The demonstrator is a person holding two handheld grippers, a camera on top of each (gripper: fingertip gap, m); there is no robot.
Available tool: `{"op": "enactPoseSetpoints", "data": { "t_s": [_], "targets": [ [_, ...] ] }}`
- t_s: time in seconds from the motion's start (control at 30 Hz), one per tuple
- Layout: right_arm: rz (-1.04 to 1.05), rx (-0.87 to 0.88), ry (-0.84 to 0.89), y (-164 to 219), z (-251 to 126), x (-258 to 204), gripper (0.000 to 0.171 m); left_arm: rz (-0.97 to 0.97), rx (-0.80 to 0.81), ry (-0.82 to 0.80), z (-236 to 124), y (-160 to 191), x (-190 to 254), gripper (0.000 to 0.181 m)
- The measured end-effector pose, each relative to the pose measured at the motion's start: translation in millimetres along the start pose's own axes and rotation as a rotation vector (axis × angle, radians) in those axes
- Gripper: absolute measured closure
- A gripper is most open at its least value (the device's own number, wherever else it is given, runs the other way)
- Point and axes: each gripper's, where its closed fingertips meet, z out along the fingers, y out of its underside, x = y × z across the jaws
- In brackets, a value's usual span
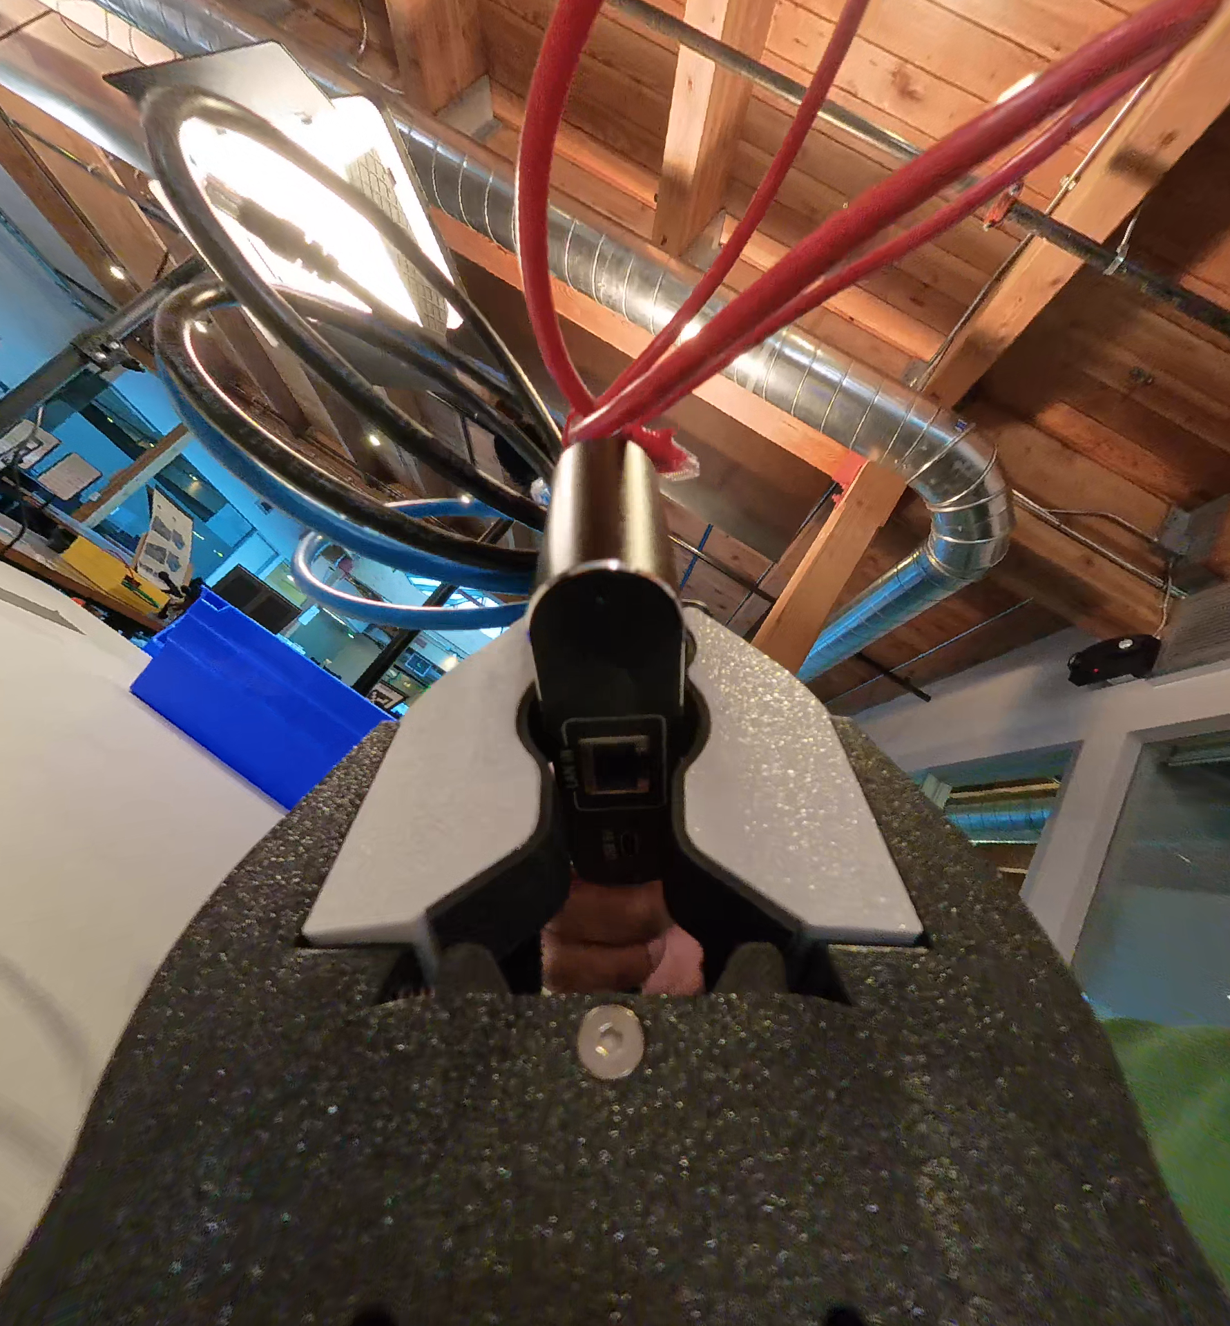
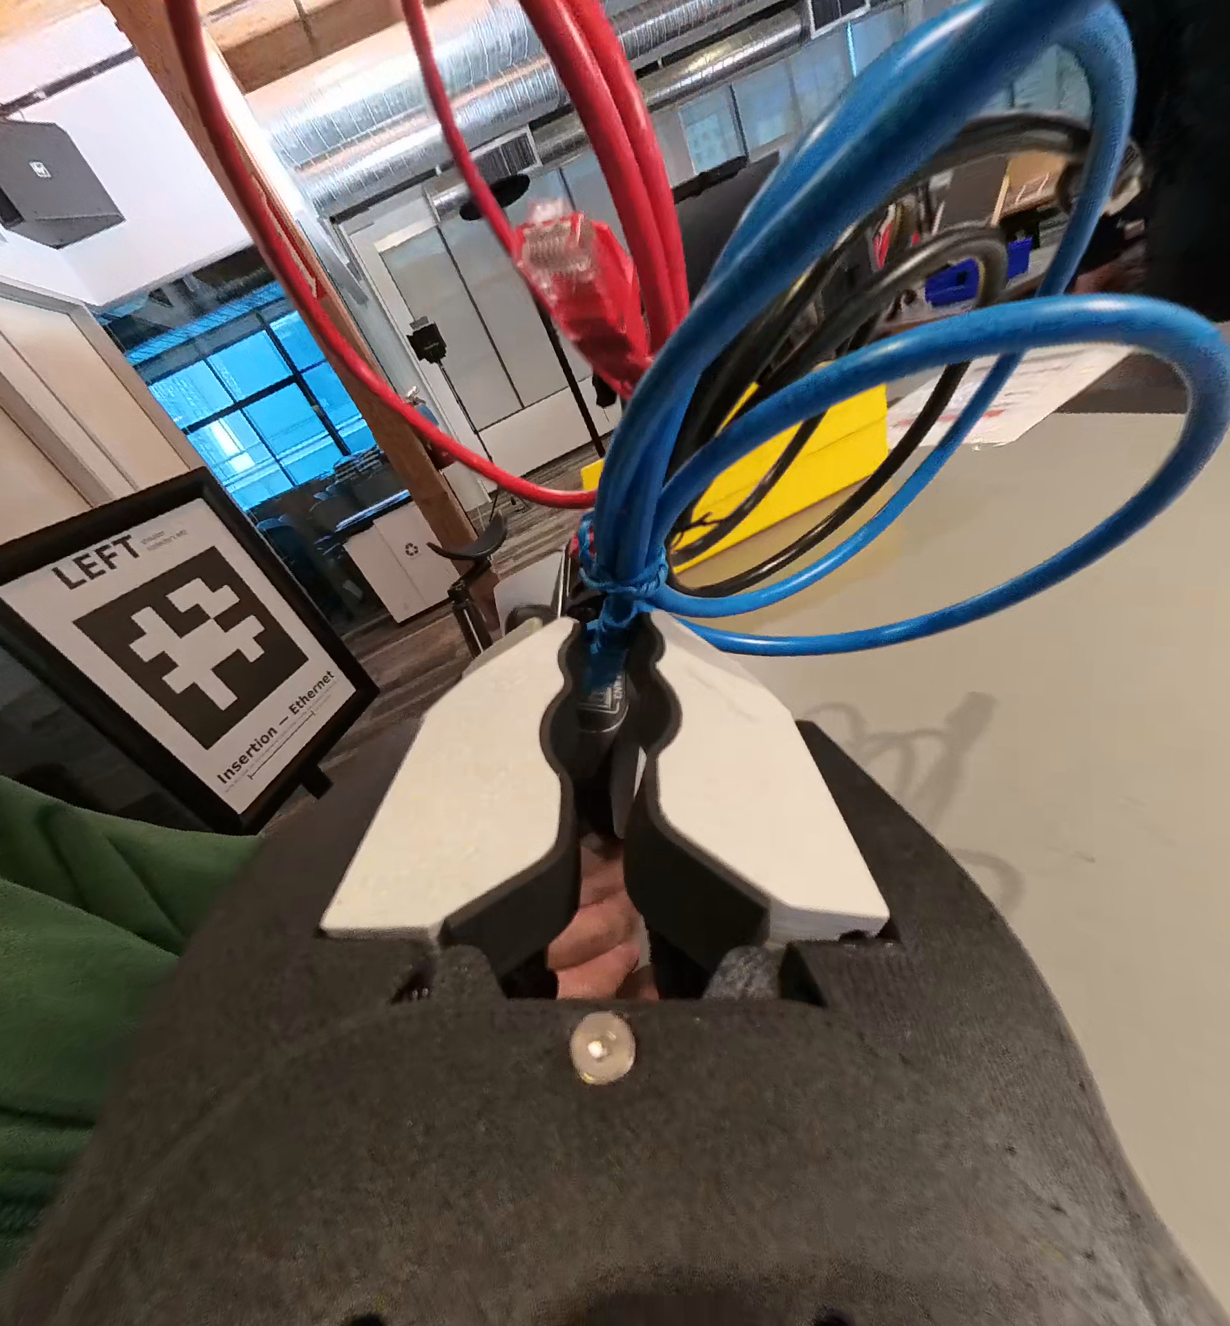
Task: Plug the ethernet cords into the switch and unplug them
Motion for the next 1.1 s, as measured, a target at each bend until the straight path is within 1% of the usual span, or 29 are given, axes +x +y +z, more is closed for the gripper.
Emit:
{"op": "enactPoseSetpoints", "data": {
  "t_s": [0.1,0.2,0.33,0.47,0.57,0.63,0.7,0.77,0.8,0.83,0.93,1.03,1.1],
  "targets": [
    [0.003,-0.043,-0.005,5.5,-1.5,0.9,0.16,0.005,0.023,-0.005,-1.7,-3.4,-0.6,0.152],
    [0.054,-0.005,-0.027,5.1,1.1,2.2,0.159,-0.015,0.047,-0.009,-2.9,-4.8,-1.9,0.153],
    [0.06,0.016,-0.02,4.2,5.8,1.8,0.16,-0.025,0.062,-0.023,-3.6,-4.1,-3.0,0.152],
    [0.065,0.055,-0.014,-2.0,5.4,0.9,0.159,-0.081,0.039,-0.012,1.3,11.3,0.1,0.152],
    [0.056,0.057,-0.01,-3.5,4.1,-0.1,0.16,-0.117,0.051,0.016,1.9,12.5,2.3,0.153],
    [0.056,0.046,-0.004,-4.1,1.9,3.5,0.16,-0.093,0.03,-0.009,3.1,12.9,0.1,0.153],
    [0.001,0.015,0.02,-4.2,-2.2,7.8,0.157,-0.063,0.002,-0.039,4.1,14.0,-2.1,0.153],
    [-0.144,-0.036,0.126,-4.6,-9.1,19.7,0.141,-0.031,-0.029,-0.084,4.9,15.5,-6.3,0.153],
    [-0.251,-0.056,0.179,-6.4,-13.7,23.8,0.139,-0.02,-0.04,-0.112,4.9,15.2,-9.4,0.153],
    [-0.371,-0.078,0.245,-8.1,-18.7,28.8,0.143,-0.015,-0.042,-0.134,4.3,13.2,-12.5,0.153],
    [-0.797,-0.191,0.434,-5.7,-28.2,42.4,0.143,-0.027,-0.029,-0.201,-1.1,3.4,-23.9,0.153],
    [-1.203,-0.234,0.513,0.3,-21.9,39.2,0.141,-0.019,-0.064,-0.292,-5.4,-0.6,-36.3,0.153],
    [-1.374,-0.249,0.528,8.8,-13.3,37.2,0.139,0.024,-0.125,-0.35,-6.8,1.1,-41.5,0.153]
  ]
}}
